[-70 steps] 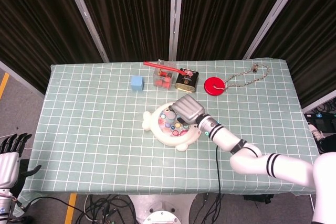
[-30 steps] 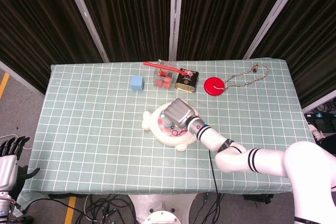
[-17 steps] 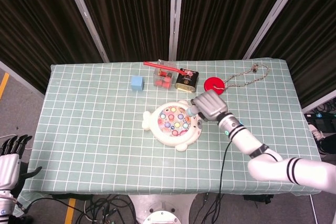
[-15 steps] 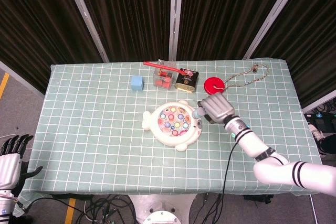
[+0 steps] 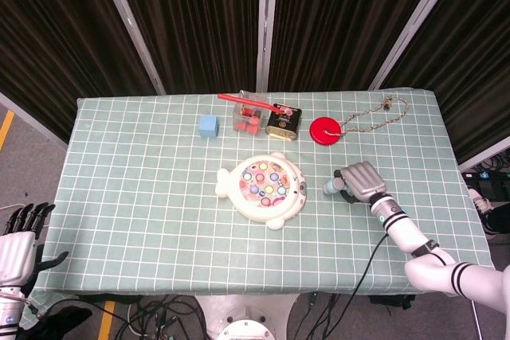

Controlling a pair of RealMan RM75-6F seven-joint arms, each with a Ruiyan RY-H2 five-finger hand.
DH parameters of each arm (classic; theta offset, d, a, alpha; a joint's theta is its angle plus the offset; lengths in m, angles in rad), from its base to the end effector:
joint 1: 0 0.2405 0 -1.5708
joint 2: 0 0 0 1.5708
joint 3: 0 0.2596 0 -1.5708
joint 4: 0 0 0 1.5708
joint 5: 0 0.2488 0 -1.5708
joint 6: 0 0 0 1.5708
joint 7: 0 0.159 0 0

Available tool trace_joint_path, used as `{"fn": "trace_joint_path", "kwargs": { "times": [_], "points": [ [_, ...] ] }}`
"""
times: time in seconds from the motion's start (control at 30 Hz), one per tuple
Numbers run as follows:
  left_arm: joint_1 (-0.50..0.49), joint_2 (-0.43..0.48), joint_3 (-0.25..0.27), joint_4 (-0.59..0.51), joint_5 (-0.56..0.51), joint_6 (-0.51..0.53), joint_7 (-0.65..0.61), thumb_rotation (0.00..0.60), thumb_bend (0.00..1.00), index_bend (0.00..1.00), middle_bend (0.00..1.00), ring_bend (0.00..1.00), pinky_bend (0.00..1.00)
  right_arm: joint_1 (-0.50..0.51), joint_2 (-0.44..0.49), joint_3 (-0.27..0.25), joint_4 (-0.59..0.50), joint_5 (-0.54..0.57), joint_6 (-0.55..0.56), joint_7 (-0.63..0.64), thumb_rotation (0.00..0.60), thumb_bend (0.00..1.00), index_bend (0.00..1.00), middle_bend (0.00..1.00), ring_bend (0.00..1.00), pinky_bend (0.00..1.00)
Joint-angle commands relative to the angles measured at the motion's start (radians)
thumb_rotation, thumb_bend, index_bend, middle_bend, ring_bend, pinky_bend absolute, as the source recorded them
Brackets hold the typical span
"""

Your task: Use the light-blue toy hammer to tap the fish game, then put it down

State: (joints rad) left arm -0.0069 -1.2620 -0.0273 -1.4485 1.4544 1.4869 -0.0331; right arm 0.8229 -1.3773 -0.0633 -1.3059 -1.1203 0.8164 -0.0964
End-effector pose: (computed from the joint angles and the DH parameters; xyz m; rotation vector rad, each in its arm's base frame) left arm -0.3711 0.1669 0.0931 -1.2983 -0.9918 -0.8200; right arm -0.2515 -0.3933 -0.0138 1.9530 -0.9436 0.5965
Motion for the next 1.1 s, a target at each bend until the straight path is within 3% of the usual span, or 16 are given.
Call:
{"fn": "trace_joint_path", "kwargs": {
  "times": [0.03,0.17,0.37,0.6,0.73,0.93,1.1],
  "points": [
    [0.001,0.001,0.001,-0.001,-0.001,0.001,0.000,0.600,0.10,0.14,0.11,0.05,0.08,-0.031,-0.039,0.002,0.041,-0.036,-0.021,0.033,0.600,0.46,0.38,0.44,0.35,0.49],
    [0.002,0.000,0.002,0.002,0.000,0.002,-0.001,0.600,0.10,0.14,0.11,0.05,0.08,-0.054,-0.032,0.006,0.028,-0.049,-0.018,0.038,0.600,0.44,0.18,0.33,0.24,0.37],
    [-0.001,-0.002,0.000,0.007,0.001,0.000,-0.005,0.600,0.10,0.14,0.11,0.05,0.08,-0.123,0.036,0.022,-0.073,-0.089,0.093,0.049,0.600,0.42,0.05,0.20,0.12,0.27],
    [-0.006,0.000,-0.005,0.004,0.003,0.003,-0.005,0.600,0.10,0.14,0.11,0.05,0.08,-0.237,0.163,0.034,-0.198,-0.143,0.269,0.096,0.600,0.42,0.03,0.16,0.11,0.26],
    [-0.004,-0.005,-0.011,0.010,0.004,0.017,-0.004,0.600,0.10,0.14,0.11,0.05,0.08,-0.351,0.215,0.031,-0.246,-0.209,0.458,0.137,0.600,0.42,0.03,0.17,0.11,0.26],
    [-0.003,-0.015,-0.025,0.015,0.005,0.042,0.005,0.600,0.10,0.14,0.11,0.05,0.08,-0.515,0.238,-0.001,-0.278,-0.297,0.692,0.137,0.600,0.42,0.02,0.16,0.09,0.24],
    [-0.004,-0.016,-0.027,0.007,0.006,0.047,0.017,0.600,0.10,0.14,0.11,0.05,0.08,-0.600,0.234,-0.018,-0.298,-0.358,0.798,0.125,0.600,0.42,0.02,0.15,0.09,0.22]
  ]
}}
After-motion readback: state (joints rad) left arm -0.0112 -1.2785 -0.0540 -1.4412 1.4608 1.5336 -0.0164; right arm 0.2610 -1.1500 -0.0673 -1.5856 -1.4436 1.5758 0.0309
